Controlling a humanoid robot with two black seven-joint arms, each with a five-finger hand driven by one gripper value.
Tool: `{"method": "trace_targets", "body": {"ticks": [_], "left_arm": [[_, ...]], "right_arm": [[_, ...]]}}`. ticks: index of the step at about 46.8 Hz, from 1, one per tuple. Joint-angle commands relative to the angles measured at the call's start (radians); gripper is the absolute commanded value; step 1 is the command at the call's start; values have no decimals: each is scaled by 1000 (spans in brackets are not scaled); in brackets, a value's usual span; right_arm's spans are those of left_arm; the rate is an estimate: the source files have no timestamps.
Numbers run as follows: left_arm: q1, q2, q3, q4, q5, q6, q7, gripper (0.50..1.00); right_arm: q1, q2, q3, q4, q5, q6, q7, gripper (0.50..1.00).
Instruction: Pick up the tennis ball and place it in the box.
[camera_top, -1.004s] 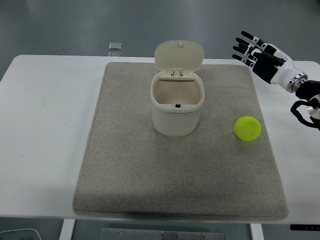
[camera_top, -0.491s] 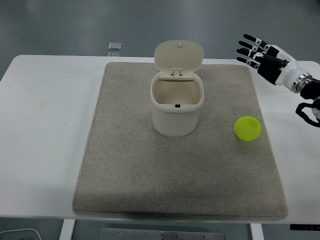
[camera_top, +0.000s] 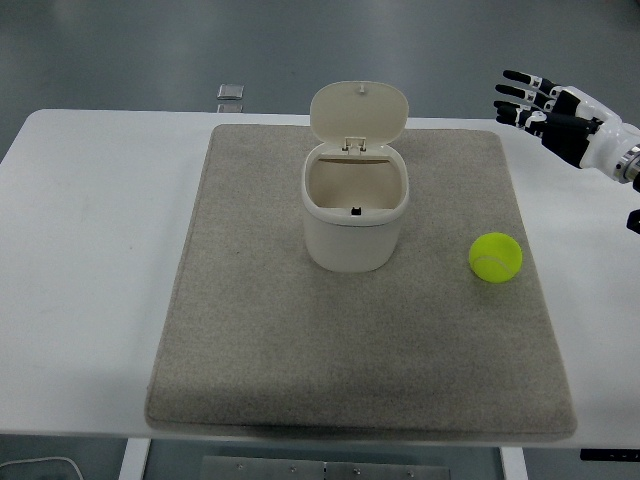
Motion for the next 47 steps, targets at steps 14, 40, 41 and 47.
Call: {"method": "trace_targets", "body": {"ticks": [14,40,41,47], "left_arm": [[0,0,-1,-1,0,1,1,992],[0,0,-1,-1,0,0,1,992],[0,0,-1,0,0,0,1,992],[0,0,-1,0,0,0,1,992]], "right_arm": [[-4,-105,-2,90,-335,122,125,895],[-14,-227,-80,224,-759,148,375,887],[-14,-227,-82,228,-771,147,379,887],[-27,-238,-98,267,-829,141,395,887]]}}
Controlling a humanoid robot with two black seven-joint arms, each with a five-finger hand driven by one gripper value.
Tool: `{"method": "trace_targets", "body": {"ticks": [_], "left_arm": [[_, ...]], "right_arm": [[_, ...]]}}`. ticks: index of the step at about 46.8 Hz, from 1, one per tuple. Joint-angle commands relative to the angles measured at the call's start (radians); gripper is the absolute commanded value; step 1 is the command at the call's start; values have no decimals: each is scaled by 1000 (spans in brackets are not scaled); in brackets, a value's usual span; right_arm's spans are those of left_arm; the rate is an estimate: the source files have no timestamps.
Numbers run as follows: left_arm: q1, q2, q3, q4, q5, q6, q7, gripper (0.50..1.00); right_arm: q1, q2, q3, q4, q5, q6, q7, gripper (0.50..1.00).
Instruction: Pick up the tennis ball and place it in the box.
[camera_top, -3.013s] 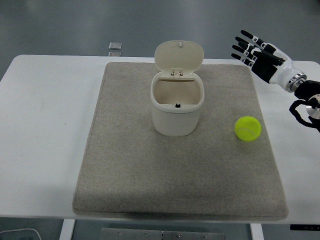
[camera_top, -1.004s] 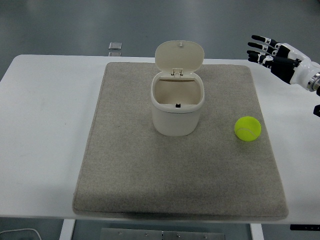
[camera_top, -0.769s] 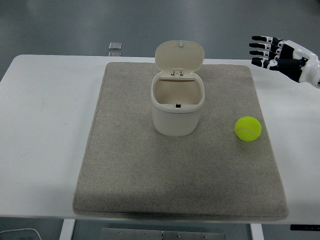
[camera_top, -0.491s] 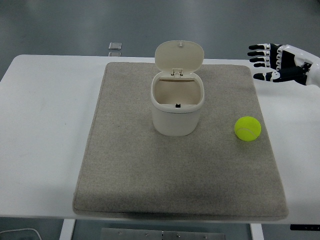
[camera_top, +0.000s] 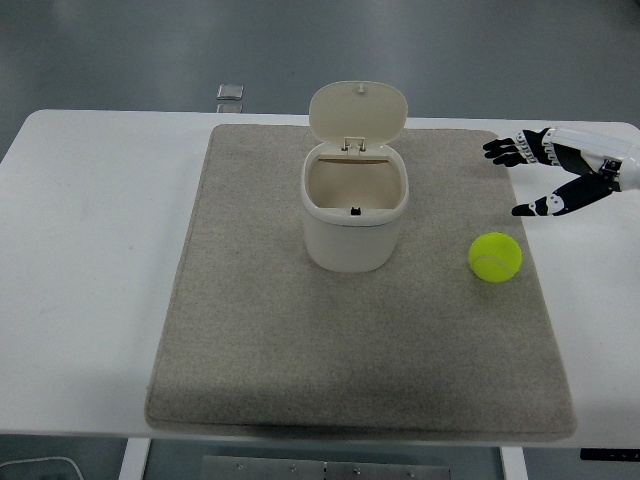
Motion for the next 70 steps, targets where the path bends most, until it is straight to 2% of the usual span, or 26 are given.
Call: {"method": "trace_targets", "body": {"ticks": [1,8,22,34,58,70], "left_arm": [[0,0,1,0,0,0,-1,992],[0,0,0,0,0,0,0,992],[0,0,0,0,0,0,0,992],[0,0,0,0,0,1,-1,992],[0,0,0,0,0,0,0,992],[0,0,0,0,0,0,0,992]], "right_arm": [[-10,-8,-19,23,-35,-5,7,887],[-18,-21,-39,60,-86,-23,29,885],[-26,-42,-102,110,-130,-103,43,887],[-29,-71,-179,132,-132,-209,47,893],[-52,-70,-202,133,-130,-218,58,903],[-64,-61,-219,133,-132,-258,58,901]]}}
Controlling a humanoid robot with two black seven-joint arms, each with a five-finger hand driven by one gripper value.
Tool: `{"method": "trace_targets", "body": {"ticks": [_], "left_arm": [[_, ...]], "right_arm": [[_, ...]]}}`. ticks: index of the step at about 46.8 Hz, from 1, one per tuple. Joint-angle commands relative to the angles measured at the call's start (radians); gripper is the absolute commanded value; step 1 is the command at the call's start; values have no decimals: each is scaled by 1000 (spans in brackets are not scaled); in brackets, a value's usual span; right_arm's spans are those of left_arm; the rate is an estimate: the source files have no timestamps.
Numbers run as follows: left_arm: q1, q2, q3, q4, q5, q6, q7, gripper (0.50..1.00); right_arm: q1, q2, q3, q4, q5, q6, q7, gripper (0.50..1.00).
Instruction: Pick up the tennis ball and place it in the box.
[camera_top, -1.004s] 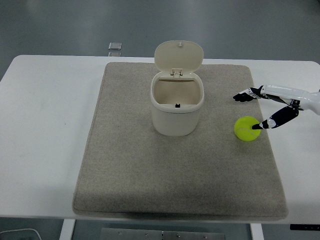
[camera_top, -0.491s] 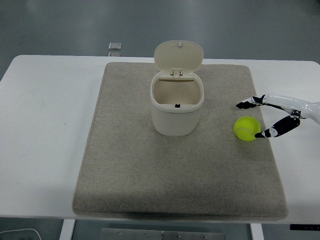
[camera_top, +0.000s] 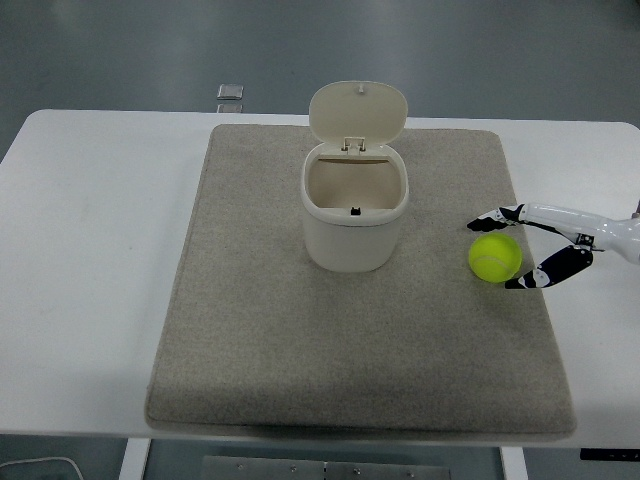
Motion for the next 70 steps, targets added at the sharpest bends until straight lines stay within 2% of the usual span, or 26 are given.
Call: {"method": "trace_targets", "body": {"ticks": [1,11,19,44,55,66,68,70], "left_arm": [[0,0,1,0,0,0,0,992],[0,0,0,0,0,0,0,992],[0,0,0,0,0,0,0,992],[0,0,0,0,0,0,0,992],[0,0,0,-2,0,1,0,992],[0,0,0,0,0,1,0,992],[0,0,0,0,0,0,0,992],[0,0,0,0,0,0,0,992]], "right_arm": [[-2,3,-4,0,-2,-11,0,901],[-3,3,-22,0,-18,-59,0,897],[-8,8,-22,0,-20,-76,-2,887],[-13,22,-24,0,-20,-80,-6,832],[-16,22,-25,-2,-54,-80,-6,731],[-19,23,-24,0,-52,-80,-6,729],[-19,23,-24,-2,-52,-80,-6,711],[-16,23,-22,0,-52,-80,-5,672]]}}
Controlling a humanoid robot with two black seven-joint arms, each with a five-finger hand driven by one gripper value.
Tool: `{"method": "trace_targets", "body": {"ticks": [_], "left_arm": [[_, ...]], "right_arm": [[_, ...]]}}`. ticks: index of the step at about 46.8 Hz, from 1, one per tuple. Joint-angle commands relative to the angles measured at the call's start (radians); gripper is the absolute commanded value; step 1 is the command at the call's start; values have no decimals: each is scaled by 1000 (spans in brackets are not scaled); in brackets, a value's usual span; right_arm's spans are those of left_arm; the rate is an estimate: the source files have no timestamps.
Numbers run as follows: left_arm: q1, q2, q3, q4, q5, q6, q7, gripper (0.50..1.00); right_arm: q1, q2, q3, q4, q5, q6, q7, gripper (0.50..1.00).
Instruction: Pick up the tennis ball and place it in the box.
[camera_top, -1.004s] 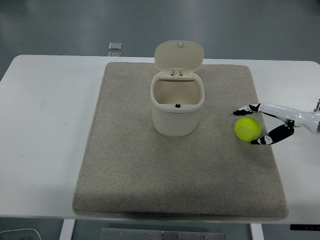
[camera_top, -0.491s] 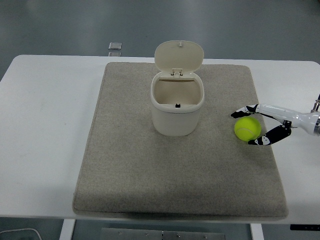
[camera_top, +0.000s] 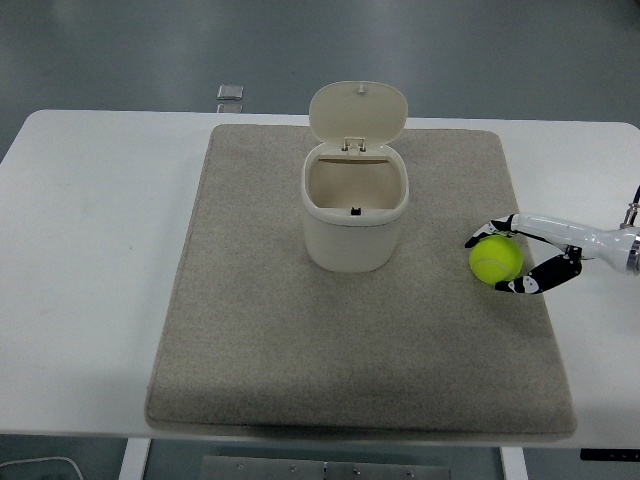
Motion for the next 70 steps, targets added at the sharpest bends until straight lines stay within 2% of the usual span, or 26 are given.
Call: {"method": "trace_targets", "body": {"ticks": [1,6,19,26,31,37,47,58,64,70], "left_arm": [[0,0,0,0,0,1,0,992],[0,0,0,0,0,1,-2,992],[0,0,0,0,0,0,0,992],[0,0,0,0,0,0,0,992],[0,0,0,0,0,0,0,992],[0,0,0,0,0,0,0,992],[0,0,0,0,0,0,0,992],[0,0,0,0,0,0,0,992],[0,0,0,0,0,0,-2,992],[0,0,0,0,0,0,0,992]], "right_arm": [[3,0,4,-1,1,0,3,652],[8,0,16,1,9,6,9,500],[47,-10,24,28,89,25,80,500],[110,-18,38,45,202,90,85,500],[119,-16,93,83,273,135,85,500],[141,4,125,102,279,153,85,500],[173,102,125,103,279,154,85,500],[213,201,121,99,279,141,55,500],[231,238,111,83,280,137,-14,500],[231,266,102,79,279,103,-54,500]]}}
